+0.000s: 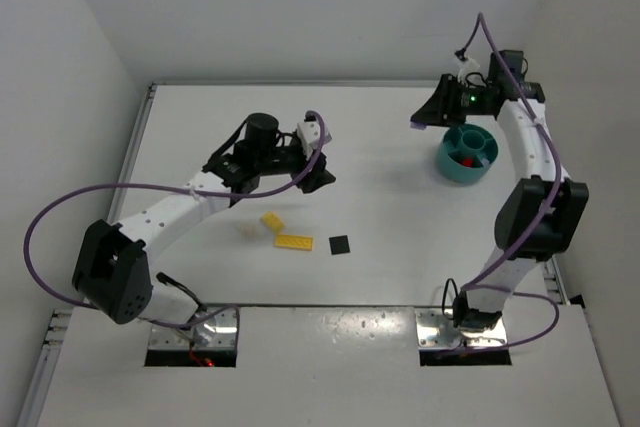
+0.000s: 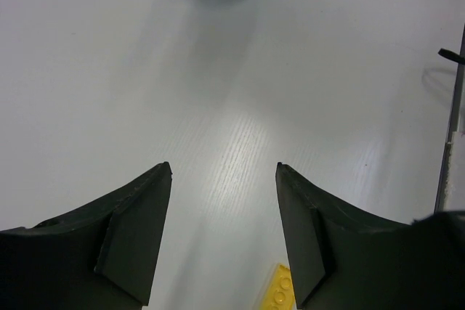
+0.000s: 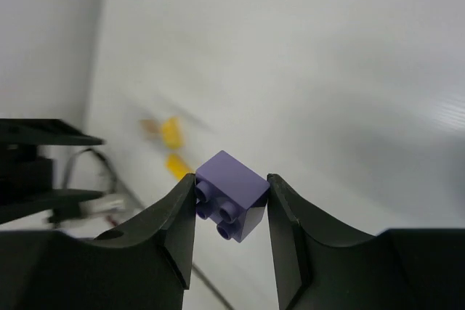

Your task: Sort the legos into containers by color

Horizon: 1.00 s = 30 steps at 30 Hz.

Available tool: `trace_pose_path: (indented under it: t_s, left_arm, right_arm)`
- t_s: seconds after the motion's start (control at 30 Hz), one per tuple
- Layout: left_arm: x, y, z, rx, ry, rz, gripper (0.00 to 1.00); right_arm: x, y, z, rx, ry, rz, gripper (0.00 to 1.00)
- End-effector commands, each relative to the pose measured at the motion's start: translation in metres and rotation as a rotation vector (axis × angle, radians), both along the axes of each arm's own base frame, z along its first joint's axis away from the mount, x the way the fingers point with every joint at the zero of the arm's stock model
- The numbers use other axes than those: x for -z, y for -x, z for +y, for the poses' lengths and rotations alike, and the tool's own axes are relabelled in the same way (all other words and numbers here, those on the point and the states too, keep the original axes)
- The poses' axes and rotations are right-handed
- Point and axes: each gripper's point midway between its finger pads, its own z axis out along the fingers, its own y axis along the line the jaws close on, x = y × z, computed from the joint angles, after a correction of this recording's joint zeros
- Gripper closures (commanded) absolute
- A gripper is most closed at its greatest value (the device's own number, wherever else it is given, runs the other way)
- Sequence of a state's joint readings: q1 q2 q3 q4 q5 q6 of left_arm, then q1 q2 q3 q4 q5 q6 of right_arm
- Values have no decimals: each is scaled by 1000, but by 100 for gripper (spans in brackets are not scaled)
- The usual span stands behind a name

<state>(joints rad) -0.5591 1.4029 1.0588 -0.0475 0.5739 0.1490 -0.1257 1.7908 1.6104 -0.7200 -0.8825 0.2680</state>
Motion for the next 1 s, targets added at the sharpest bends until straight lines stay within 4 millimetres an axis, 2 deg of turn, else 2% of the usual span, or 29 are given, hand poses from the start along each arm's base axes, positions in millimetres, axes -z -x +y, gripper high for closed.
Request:
trace_pose_path:
  t_s: [0.0,0.17,0.23,0.3,0.37,0.4,0.53,0.6,0.63,0.73,0.77,0.8,0.97]
  left_arm:
    - [-14,4,0,22,34,-18,35]
    - [-12,2,-1,19,37,-10,35]
    - [-12,0,0,12,30,-21,35]
    - [-13,-1,1,2,26,-22,35]
    - [-13,-5,3,-18,15,-35,35]
    - [-17,-6,3,-18,20,-42,35]
    - [-23,-10,1,-15,23,-61,35]
    - [-23,-10,1,-15,23,-61,35]
    - [-23,-10,1,-15,23,-61,35]
    - [-23,-10,1,-15,23,-61,35]
    - [-23,-10,1,-15,23,-61,35]
    - [-23,-10,1,-15,23,-61,35]
    - [-23,-10,1,-15,23,-61,35]
  right_arm:
    - [22,32,-55,39,416,31,100]
    - [23,34,-102,164,675,33,100]
    - [22,37,-131,234,783,50,100]
    - [15,39,-146,288,837,38,100]
    - [9,38,-161,334,852,38,100]
    - [19,37,-166,337,846,83,100]
    - [29,34,-199,425,817,160,100]
    - [32,32,-206,445,792,176,100]
    - [30,31,-216,478,785,182,100]
    - [42,25,-225,480,774,213,100]
    - [44,28,-235,500,770,233,100]
    - [53,27,-235,491,768,255,100]
    - [64,24,-245,498,755,282,100]
